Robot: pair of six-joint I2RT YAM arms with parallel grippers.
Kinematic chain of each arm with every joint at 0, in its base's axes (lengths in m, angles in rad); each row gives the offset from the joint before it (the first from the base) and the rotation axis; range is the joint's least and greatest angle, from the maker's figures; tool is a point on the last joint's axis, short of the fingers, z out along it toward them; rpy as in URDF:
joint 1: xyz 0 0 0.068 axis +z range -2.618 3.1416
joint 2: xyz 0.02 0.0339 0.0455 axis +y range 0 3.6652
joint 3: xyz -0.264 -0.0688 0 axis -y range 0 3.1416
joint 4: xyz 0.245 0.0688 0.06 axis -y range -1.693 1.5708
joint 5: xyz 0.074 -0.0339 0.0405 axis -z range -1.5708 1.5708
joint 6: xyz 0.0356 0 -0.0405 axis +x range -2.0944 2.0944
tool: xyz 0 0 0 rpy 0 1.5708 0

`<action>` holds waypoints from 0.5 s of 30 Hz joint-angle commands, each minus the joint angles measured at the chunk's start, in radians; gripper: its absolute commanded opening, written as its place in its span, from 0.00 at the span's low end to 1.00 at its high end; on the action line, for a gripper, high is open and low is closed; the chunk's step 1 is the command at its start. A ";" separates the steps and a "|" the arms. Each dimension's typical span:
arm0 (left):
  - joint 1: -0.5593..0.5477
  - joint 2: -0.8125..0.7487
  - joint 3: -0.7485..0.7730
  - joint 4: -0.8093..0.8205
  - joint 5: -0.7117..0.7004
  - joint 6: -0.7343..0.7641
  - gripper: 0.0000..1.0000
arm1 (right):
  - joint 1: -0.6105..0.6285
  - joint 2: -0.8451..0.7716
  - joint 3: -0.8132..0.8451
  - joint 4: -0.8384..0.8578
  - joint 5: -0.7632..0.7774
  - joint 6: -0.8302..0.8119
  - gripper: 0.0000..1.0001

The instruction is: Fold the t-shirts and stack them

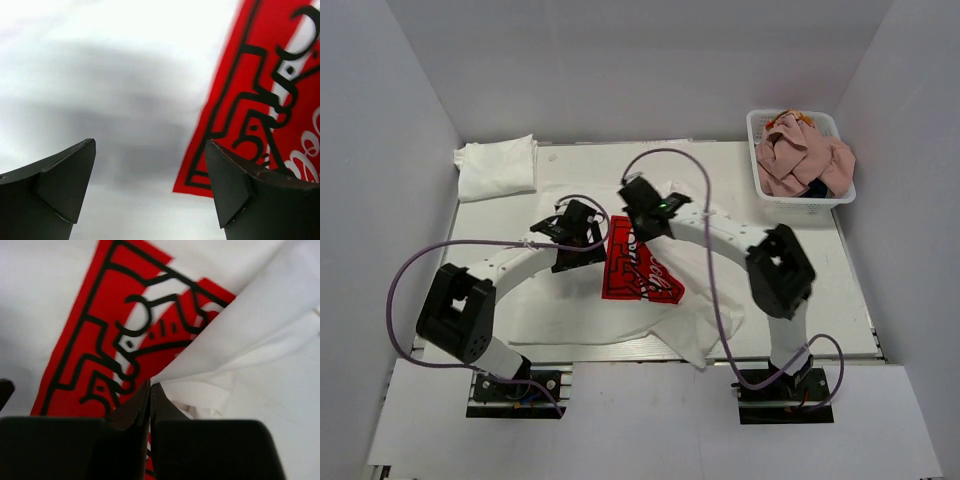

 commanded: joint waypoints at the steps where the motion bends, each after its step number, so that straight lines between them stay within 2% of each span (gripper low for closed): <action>1: 0.009 -0.126 -0.023 -0.156 -0.171 -0.137 1.00 | 0.112 0.178 0.138 -0.131 0.064 0.018 0.05; 3: 0.009 -0.146 -0.035 -0.194 -0.191 -0.165 1.00 | 0.124 0.221 0.231 -0.146 0.039 0.021 0.15; 4: 0.009 -0.146 -0.057 -0.205 -0.191 -0.165 1.00 | 0.127 0.245 0.244 -0.142 0.025 0.015 0.29; 6: 0.009 -0.161 -0.071 -0.205 -0.191 -0.174 1.00 | 0.149 0.241 0.238 -0.102 -0.010 0.001 0.45; 7: 0.009 -0.161 -0.071 -0.196 -0.179 -0.174 1.00 | 0.152 0.221 0.216 -0.088 -0.021 -0.002 0.63; 8: 0.009 -0.161 -0.071 -0.187 -0.179 -0.174 1.00 | 0.154 0.189 0.196 -0.056 -0.044 -0.002 0.71; 11: 0.009 -0.147 -0.071 -0.138 -0.167 -0.156 1.00 | 0.134 0.042 0.073 0.083 -0.136 0.003 0.76; 12: 0.009 -0.138 -0.058 -0.138 -0.176 -0.156 1.00 | 0.128 0.012 -0.020 0.105 -0.142 0.004 0.78; 15: 0.009 -0.097 -0.025 -0.092 -0.185 -0.127 1.00 | 0.096 -0.110 -0.137 0.180 -0.148 0.032 0.83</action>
